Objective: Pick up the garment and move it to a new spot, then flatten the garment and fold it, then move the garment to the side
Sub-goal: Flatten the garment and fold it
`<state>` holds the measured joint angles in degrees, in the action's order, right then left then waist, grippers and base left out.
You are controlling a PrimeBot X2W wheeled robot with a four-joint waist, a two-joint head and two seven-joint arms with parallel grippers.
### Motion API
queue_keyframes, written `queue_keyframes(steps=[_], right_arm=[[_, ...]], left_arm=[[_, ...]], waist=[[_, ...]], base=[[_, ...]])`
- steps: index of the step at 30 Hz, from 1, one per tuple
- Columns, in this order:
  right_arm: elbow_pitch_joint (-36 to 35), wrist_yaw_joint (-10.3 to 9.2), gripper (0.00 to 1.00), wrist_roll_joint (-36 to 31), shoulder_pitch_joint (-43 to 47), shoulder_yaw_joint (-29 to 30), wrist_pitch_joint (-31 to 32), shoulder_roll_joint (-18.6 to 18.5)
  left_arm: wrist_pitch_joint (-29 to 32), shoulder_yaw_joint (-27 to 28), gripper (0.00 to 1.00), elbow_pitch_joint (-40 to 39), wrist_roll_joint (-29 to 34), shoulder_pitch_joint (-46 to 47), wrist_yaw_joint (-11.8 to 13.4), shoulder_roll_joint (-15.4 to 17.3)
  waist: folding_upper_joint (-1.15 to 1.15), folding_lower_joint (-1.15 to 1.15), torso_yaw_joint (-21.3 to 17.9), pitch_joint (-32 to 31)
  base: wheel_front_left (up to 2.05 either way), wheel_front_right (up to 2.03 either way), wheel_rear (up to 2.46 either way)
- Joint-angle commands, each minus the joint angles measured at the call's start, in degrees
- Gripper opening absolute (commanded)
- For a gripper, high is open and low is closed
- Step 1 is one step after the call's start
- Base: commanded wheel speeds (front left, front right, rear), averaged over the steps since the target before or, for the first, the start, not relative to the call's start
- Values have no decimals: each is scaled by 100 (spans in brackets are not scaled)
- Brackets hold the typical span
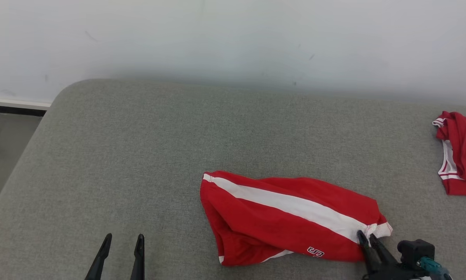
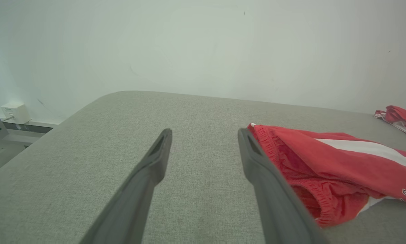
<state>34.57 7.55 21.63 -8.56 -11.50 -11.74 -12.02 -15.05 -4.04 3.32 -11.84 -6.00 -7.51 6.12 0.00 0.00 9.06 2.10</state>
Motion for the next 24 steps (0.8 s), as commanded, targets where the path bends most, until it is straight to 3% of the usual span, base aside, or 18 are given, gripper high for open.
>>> queue_keyframes(steps=[1, 10, 24], right_arm=[[79, -15, 0, 39, -105, -28, -91, -52], [-242, -15, 0, -75, -390, -196, -346, -109], [-2344, -15, 0, -201, 866, -758, -345, -797]], left_arm=[[-17, -4, 100, 27, -25, 31, 5, -16], [-17, 81, 100, 77, -7, -80, 5, -71], [-17, 120, 100, 121, -24, -165, 5, -133]], waist=[[0, 0, 47, 21], [0, 0, -187, -133], [0, 0, -780, -303]], base=[[0, 0, 0], [0, 0, 0], [0, 0, 0]])
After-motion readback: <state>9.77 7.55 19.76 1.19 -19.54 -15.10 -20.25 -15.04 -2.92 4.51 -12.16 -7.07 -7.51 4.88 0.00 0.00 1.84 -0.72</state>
